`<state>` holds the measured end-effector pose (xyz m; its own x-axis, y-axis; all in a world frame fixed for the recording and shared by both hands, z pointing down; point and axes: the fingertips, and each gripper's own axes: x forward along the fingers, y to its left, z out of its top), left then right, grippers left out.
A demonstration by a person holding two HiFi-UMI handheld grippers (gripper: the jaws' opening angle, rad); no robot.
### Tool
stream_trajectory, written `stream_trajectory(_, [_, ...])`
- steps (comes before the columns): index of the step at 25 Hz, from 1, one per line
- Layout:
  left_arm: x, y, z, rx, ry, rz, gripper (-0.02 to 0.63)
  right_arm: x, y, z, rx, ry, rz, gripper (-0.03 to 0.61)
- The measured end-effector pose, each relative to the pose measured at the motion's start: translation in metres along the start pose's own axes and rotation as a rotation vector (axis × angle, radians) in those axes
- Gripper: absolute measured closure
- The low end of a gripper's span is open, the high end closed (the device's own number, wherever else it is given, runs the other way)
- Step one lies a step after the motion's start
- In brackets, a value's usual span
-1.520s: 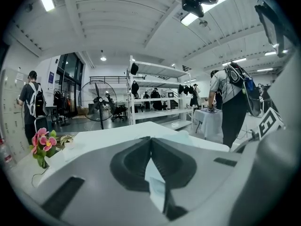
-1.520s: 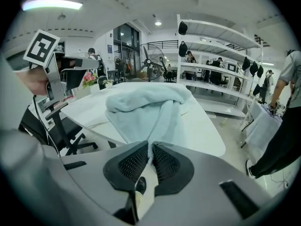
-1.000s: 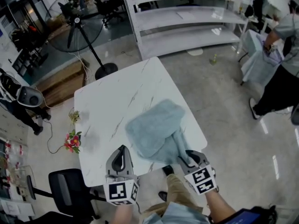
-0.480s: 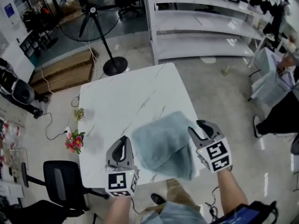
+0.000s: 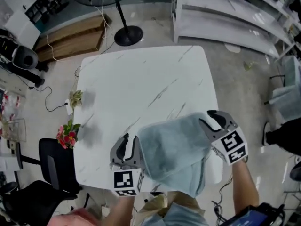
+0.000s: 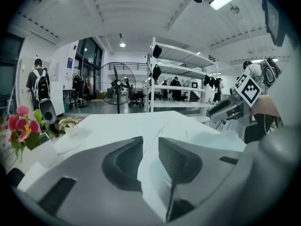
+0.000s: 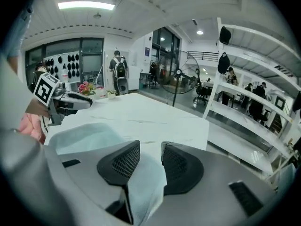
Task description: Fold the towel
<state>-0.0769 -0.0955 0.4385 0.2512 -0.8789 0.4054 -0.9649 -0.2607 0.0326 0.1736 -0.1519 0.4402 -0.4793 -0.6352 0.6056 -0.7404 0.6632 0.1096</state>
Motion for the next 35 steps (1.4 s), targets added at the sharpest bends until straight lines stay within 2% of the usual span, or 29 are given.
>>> stream_trajectory(6, [0.023,-0.007,-0.05,-0.065,0.145,-0.02,0.491,0.034,0.003,-0.028,-0.025,0.07,0.096,0.391])
stream_trajectory(12, [0.034,-0.009,-0.07,-0.078,0.273,-0.021,0.436,0.045,0.008,-0.05,-0.017,0.138,0.163,0.377])
stream_trajectory(16, [0.039,-0.014,-0.079,-0.038,0.356,-0.029,0.405,0.047,0.005,-0.068,-0.032,0.208,0.15,0.368])
stream_trajectory(18, [0.039,-0.013,-0.081,-0.044,0.381,-0.019,0.405,0.047,0.001,-0.072,-0.017,0.213,0.135,0.362])
stream_trajectory(24, [0.041,-0.008,-0.08,-0.064,0.396,0.009,0.421,0.052,0.001,-0.074,0.048,0.21,0.15,0.363])
stream_trajectory(25, [0.042,-0.005,-0.08,-0.067,0.395,0.016,0.452,0.052,0.004,-0.074,0.047,0.211,0.157,0.39])
stream_trajectory(27, [0.043,0.0,-0.08,-0.069,0.399,0.017,0.562,0.052,0.008,-0.074,0.042,0.209,0.171,0.432])
stream_trajectory(28, [0.044,0.001,-0.08,-0.069,0.402,0.01,0.589,0.052,0.01,-0.075,0.038,0.208,0.176,0.459])
stream_trajectory(30, [0.043,0.001,-0.08,-0.079,0.397,-0.001,0.595,0.053,0.013,-0.073,0.023,0.203,0.176,0.534])
stream_trajectory(32, [0.041,0.002,-0.074,-0.092,0.369,0.004,0.597,0.052,0.014,-0.063,0.006,0.175,0.159,0.546])
stream_trajectory(35, [0.035,0.006,-0.054,-0.065,0.302,0.031,0.597,0.044,0.007,-0.04,0.007,0.107,0.12,0.548])
